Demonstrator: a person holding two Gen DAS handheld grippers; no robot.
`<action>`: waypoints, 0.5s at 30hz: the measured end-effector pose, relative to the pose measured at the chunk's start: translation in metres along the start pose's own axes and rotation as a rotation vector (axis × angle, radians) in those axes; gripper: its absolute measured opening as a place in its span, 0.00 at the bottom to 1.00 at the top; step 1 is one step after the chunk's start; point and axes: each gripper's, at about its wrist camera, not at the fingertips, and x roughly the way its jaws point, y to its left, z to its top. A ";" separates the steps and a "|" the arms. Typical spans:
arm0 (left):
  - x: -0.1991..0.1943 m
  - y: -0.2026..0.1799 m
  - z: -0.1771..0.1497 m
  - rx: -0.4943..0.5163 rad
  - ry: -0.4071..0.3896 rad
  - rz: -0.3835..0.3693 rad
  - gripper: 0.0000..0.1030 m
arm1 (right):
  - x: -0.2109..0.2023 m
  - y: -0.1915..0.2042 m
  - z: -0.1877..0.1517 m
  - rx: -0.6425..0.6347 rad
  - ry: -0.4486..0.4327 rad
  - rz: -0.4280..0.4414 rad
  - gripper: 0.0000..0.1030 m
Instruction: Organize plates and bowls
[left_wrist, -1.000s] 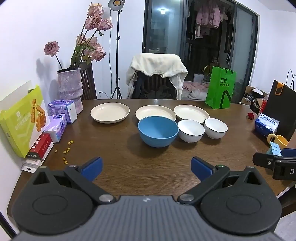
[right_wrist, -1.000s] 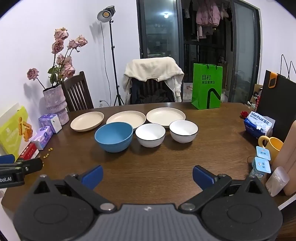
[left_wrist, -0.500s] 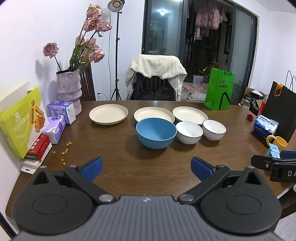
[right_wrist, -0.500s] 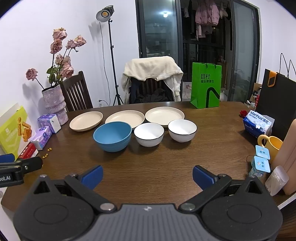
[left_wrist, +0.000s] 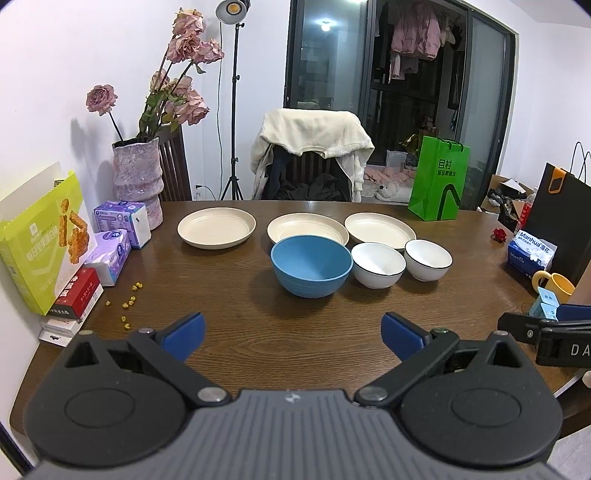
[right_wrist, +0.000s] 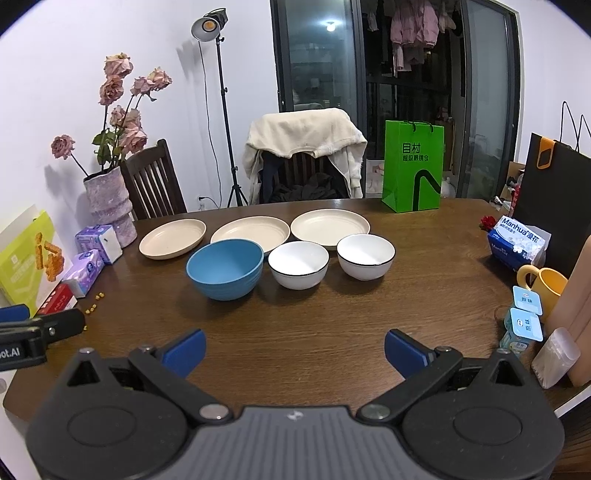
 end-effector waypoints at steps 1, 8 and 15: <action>0.000 0.000 0.000 0.000 0.000 0.000 1.00 | 0.000 0.000 0.000 0.000 0.000 0.000 1.00; 0.001 0.000 0.000 -0.001 0.001 0.000 1.00 | 0.002 -0.001 0.002 0.006 0.006 0.001 1.00; 0.002 -0.001 0.001 -0.001 0.003 0.002 1.00 | 0.003 0.000 0.001 0.007 0.007 0.000 1.00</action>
